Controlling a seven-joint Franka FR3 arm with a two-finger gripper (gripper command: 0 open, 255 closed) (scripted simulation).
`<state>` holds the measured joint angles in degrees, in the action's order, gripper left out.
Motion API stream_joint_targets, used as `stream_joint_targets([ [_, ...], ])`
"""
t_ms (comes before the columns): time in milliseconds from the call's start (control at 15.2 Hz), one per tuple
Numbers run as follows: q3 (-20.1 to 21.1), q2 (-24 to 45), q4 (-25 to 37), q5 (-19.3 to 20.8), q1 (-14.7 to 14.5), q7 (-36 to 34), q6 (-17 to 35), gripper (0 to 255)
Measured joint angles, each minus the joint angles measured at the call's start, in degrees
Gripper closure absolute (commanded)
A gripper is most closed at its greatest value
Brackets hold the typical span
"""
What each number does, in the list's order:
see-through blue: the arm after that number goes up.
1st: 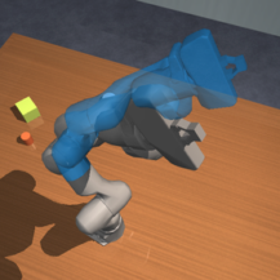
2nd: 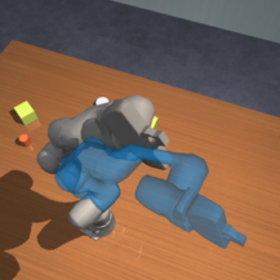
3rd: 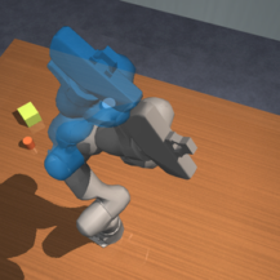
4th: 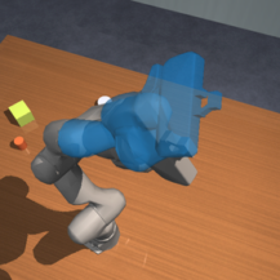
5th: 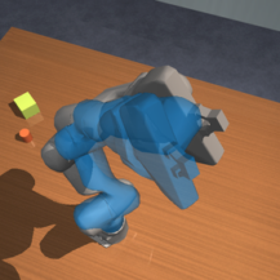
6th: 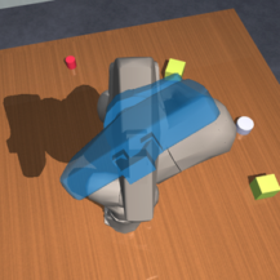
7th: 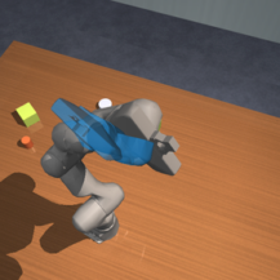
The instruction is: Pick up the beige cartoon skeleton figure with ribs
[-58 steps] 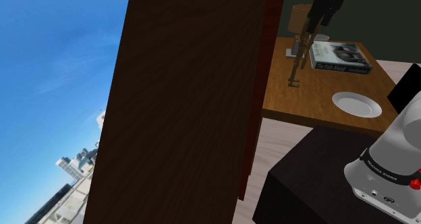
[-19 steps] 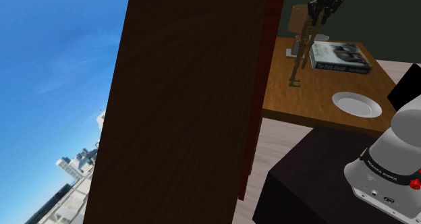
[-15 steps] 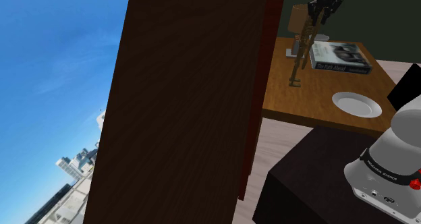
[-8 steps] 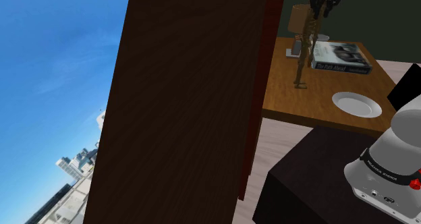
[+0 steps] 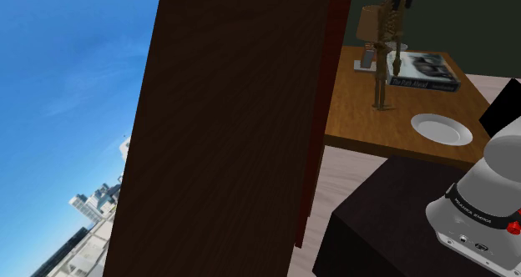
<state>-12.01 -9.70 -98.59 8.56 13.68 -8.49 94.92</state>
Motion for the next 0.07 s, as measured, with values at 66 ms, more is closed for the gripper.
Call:
stream_joint_targets([
  [66, 0.0, 0.3, 0.8, -0.1, 0.0, 0.0, -0.6, 255],
])
